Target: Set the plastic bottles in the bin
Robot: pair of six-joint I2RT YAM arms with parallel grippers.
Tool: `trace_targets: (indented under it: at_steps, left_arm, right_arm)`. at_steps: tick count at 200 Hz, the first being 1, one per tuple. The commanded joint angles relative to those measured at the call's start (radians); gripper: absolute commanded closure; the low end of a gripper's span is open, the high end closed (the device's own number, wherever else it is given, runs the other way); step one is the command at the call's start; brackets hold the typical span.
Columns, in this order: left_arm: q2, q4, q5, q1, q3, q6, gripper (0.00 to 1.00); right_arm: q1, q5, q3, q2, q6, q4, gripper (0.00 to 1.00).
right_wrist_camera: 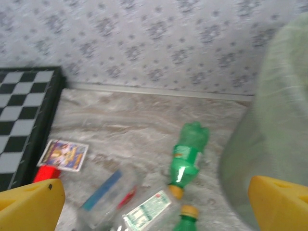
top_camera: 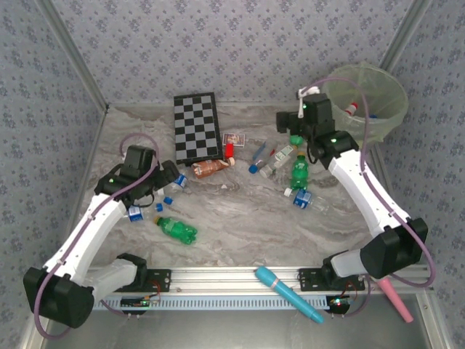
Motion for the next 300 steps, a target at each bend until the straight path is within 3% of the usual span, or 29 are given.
trace_targets:
  at_steps: [1, 31, 67, 98, 123, 218, 300]
  left_arm:
    - [-0.027, -0.119, -0.044, 0.043, -0.008, -0.071, 0.07]
    - [-0.033, -0.181, -0.039, 0.103, -0.041, -0.125, 0.09]
    - [-0.038, -0.221, -0.003, 0.195, -0.057, -0.153, 0.20]
    - [-0.063, -0.254, 0.035, 0.199, -0.081, -0.215, 0.22]
    - [-0.089, -0.266, 0.142, 0.193, -0.132, -0.275, 0.25]
    - [-0.146, -0.183, 0.255, -0.010, -0.295, -0.513, 0.25]
    - [-0.107, 0.067, 0.154, -0.239, -0.436, -0.709, 0.24]
  right_arm:
    - [0.073, 0.001, -0.020, 0.003, 0.023, 0.053, 0.00]
    - [0.166, 0.013, -0.027, 0.040, 0.018, 0.075, 0.00]
    - [0.222, 0.002, -0.028, 0.070, 0.013, 0.100, 0.00]
    - [0.229, 0.002, -0.035, 0.073, 0.008, 0.111, 0.00]
    - [0.229, 0.000, -0.046, 0.073, -0.001, 0.115, 0.00]
    - [0.224, -0.030, -0.061, 0.071, -0.021, 0.106, 0.00]
    - [0.198, -0.043, -0.116, -0.014, -0.040, 0.041, 0.00]
